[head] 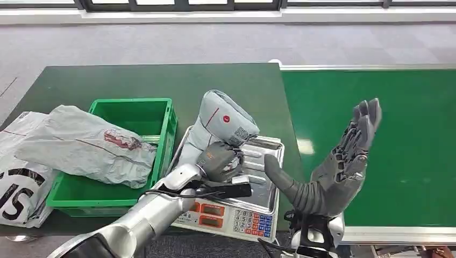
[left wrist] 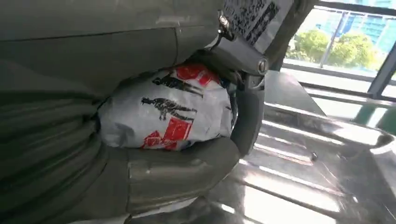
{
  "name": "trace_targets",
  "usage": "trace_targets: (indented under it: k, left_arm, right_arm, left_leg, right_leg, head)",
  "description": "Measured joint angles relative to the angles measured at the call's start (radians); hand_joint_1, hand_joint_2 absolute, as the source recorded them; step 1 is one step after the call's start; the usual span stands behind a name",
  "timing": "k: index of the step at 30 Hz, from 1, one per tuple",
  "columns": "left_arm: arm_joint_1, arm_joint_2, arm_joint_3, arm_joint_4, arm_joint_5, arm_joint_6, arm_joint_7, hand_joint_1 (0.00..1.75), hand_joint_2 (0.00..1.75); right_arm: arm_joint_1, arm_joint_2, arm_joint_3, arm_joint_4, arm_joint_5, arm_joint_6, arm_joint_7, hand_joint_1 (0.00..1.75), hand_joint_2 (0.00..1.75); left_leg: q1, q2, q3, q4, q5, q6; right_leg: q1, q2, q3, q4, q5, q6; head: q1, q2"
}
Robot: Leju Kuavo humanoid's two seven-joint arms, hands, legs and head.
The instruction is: Moved the parcel from conveyor to table for the left to box.
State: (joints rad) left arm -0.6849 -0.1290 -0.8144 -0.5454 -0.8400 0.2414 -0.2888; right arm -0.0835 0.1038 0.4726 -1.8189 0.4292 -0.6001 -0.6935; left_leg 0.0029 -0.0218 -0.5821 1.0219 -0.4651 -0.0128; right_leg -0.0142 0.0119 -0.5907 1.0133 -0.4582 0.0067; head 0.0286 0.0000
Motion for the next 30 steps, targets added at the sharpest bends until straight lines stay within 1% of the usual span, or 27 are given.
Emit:
trace_targets:
  k: [6, 10, 15, 16, 17, 18, 19, 20, 22, 25, 30]
  left_arm:
    - [0.011, 0.076, 0.008, -0.110, -0.076, 0.145, 0.064, 1.75, 1.75]
    - [0.025, 0.111, 0.015, -0.177, -0.096, 0.151, 0.082, 1.75, 1.75]
    - [0.040, 0.131, 0.020, -0.222, -0.098, 0.150, 0.088, 1.75, 1.75]
    - [0.041, 0.133, 0.021, -0.228, -0.127, 0.169, 0.110, 1.75, 1.75]
    - [0.049, 0.140, 0.026, -0.243, -0.203, 0.225, 0.163, 1.75, 1.75]
    - [0.066, 0.150, 0.037, -0.286, -0.309, 0.315, 0.220, 1.75, 1.75]
    - [0.080, 0.164, 0.054, -0.334, -0.405, 0.393, 0.263, 1.75, 1.75]
    - [0.094, 0.176, 0.077, -0.391, -0.502, 0.435, 0.296, 1.75, 1.75]
    - [0.147, 0.208, 0.147, -0.557, -0.648, 0.453, 0.340, 1.75, 1.75]
    - [0.199, 0.247, 0.256, -0.742, -0.653, 0.462, 0.362, 1.75, 1.75]
    - [0.251, 0.274, 0.371, -0.851, -0.653, 0.461, 0.375, 1.75, 1.75]
  right_arm:
    - [0.000, 0.001, 0.000, 0.000, 0.005, 0.008, 0.006, 0.00, 1.75]
    - [0.000, 0.002, 0.000, 0.000, 0.006, 0.011, 0.009, 0.00, 1.75]
    - [0.000, 0.002, 0.000, 0.000, 0.007, 0.011, 0.010, 0.00, 1.75]
    - [0.000, 0.002, 0.000, 0.000, 0.008, 0.011, 0.011, 0.00, 1.75]
    - [0.000, 0.002, 0.000, 0.000, 0.010, 0.011, 0.018, 0.00, 1.75]
    - [0.001, 0.002, 0.000, 0.000, 0.011, 0.009, 0.021, 0.00, 1.75]
    - [0.003, 0.002, 0.000, 0.000, 0.010, 0.005, 0.021, 0.00, 1.75]
    - [0.004, 0.002, 0.000, 0.001, 0.007, -0.001, 0.020, 0.00, 1.75]
    - [0.004, 0.002, 0.000, 0.003, 0.002, -0.012, 0.014, 0.00, 1.75]
    - [0.008, 0.002, 0.000, 0.009, -0.003, -0.032, 0.008, 0.00, 1.75]
    - [0.015, 0.002, 0.000, 0.009, -0.004, -0.040, 0.006, 0.00, 1.75]
  left_leg:
    - [0.000, 0.000, 0.000, 0.000, 0.000, 0.000]
    - [0.000, -0.001, -0.001, 0.000, 0.000, 0.000]
    - [0.000, -0.001, -0.001, 0.000, 0.000, 0.000]
    - [0.000, -0.001, -0.002, 0.000, 0.000, 0.000]
    - [0.000, -0.001, -0.002, 0.000, 0.000, 0.000]
    - [0.000, 0.000, -0.002, 0.000, 0.000, 0.000]
    - [0.000, 0.000, -0.003, 0.000, 0.000, 0.000]
    - [0.000, 0.000, -0.003, 0.000, 0.000, 0.000]
    - [0.000, 0.000, -0.003, -0.001, 0.000, -0.001]
    - [0.001, 0.001, -0.003, -0.001, 0.000, -0.001]
    - [0.001, 0.000, -0.003, -0.002, 0.000, -0.002]
  right_leg:
    - [0.000, 0.000, -0.001, 0.000, 0.000, 0.000]
    - [0.000, 0.000, -0.001, 0.000, 0.000, 0.000]
    - [0.000, 0.000, -0.001, 0.000, 0.000, 0.000]
    - [0.000, 0.000, -0.001, 0.000, 0.000, 0.000]
    - [0.000, 0.000, -0.001, 0.000, 0.000, 0.000]
    - [0.000, 0.000, -0.002, 0.000, 0.000, 0.000]
    - [0.000, 0.001, -0.003, 0.000, 0.000, 0.000]
    - [0.000, 0.001, -0.003, 0.000, 0.000, 0.000]
    - [0.000, 0.001, -0.003, 0.001, 0.000, -0.001]
    - [0.000, 0.003, -0.005, 0.000, -0.001, -0.001]
    - [0.001, 0.001, -0.005, 0.001, -0.001, -0.002]
  head:
    - [0.000, 0.000]
    - [0.000, 0.000]
    - [0.000, 0.000]
    - [0.000, 0.000]
    - [0.000, 0.000]
    - [0.000, 0.000]
    - [0.000, 0.000]
    - [0.000, 0.000]
    - [0.000, 0.000]
    - [0.000, 0.000]
    - [0.000, 0.000]
